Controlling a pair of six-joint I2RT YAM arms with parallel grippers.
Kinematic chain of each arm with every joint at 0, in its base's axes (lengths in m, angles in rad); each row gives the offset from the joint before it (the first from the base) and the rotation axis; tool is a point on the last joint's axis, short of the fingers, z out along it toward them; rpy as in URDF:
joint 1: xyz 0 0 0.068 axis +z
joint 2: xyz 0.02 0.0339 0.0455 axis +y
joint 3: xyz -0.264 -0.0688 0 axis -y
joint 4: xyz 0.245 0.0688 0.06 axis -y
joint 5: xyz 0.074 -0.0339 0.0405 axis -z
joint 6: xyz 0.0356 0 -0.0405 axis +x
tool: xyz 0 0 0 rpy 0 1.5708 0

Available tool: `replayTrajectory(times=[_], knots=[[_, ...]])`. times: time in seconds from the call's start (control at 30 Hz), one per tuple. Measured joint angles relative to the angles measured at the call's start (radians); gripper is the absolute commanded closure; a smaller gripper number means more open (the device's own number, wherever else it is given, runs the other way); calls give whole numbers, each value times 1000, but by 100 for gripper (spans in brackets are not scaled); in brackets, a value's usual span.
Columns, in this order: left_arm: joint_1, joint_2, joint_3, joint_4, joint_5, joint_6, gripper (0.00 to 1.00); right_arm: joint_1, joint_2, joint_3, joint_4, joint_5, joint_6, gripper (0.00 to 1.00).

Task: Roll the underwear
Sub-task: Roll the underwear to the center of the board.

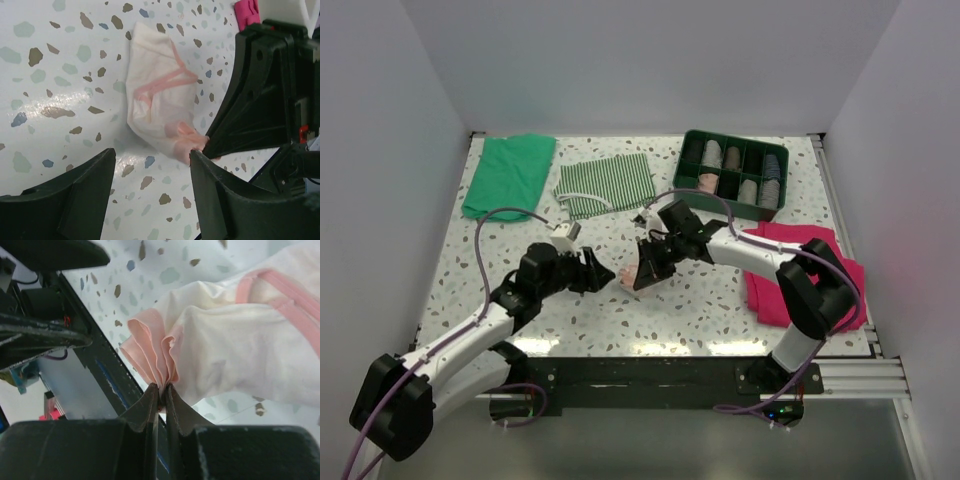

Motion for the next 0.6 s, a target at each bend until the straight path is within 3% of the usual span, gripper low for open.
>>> replayTrajectory(times=[0.2, 0.6], knots=[[0, -7, 5, -30, -10, -1, 34, 70, 0, -20, -33, 14, -21, 100], [0, -40, -2, -53, -5, 0, 34, 69, 127, 46, -140, 4, -85, 100]])
